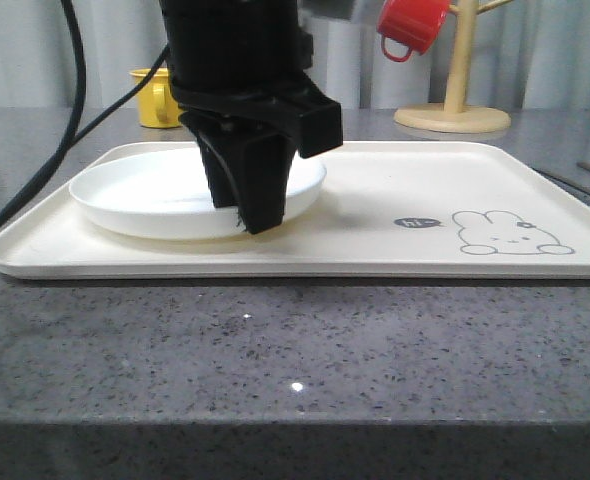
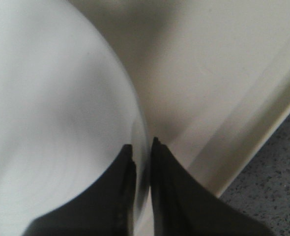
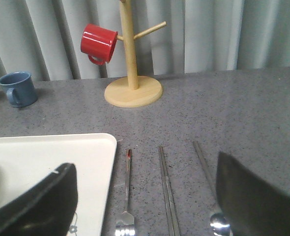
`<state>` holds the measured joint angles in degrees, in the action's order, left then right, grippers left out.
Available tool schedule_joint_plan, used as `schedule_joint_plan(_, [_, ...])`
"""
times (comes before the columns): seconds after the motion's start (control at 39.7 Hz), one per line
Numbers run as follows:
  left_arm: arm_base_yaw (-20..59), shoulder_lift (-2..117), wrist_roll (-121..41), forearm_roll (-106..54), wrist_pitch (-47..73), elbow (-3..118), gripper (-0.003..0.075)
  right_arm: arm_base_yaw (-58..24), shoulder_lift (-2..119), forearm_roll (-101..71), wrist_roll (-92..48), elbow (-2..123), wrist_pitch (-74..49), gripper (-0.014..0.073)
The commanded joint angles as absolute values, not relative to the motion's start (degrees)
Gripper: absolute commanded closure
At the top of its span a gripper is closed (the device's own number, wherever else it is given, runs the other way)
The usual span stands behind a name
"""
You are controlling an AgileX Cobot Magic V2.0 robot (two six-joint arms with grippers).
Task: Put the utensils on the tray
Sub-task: 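Lift the plate over the tray, lower it down, open left gripper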
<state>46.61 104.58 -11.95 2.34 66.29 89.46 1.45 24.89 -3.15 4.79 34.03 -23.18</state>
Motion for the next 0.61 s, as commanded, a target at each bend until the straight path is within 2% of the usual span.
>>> schedule_joint_plan(0.0, [46.6, 102.1, -11.2, 1.8, 66.0, 91.2, 0.0539, 1.8, 25.5, -3.3, 4.3, 36.1, -18.6, -0.0008])
schedule_joint_plan(0.13, [46.6, 102.1, -11.2, 2.3, 67.8, 92.5, 0.0462, 1.8, 25.5, -3.3, 4.3, 36.1, -18.6, -0.0008])
schedule_joint_plan(0.35, [46.6, 101.5, -11.2, 0.6, 72.9, 101.1, 0.0468, 1.8, 25.5, -3.3, 4.3, 36.1, -18.6, -0.0008])
schedule_joint_plan(0.48, [46.2, 100.4, -11.2, 1.3, 72.9, 102.3, 0.0614, 1.8, 25.5, -3.3, 4.3, 36.1, -18.6, -0.0008])
schedule_joint_plan(0.55, [44.9, 99.7, -11.2, 1.3, 72.9, 102.3, 0.0738, 1.8, 25.5, -3.3, 4.3, 36.1, -18.6, -0.0008])
schedule_joint_plan(0.58, [44.4, 99.4, -11.2, 1.2, 72.9, 102.3, 0.0736, 1.8, 25.5, -3.3, 4.3, 36.1, -18.6, -0.0008])
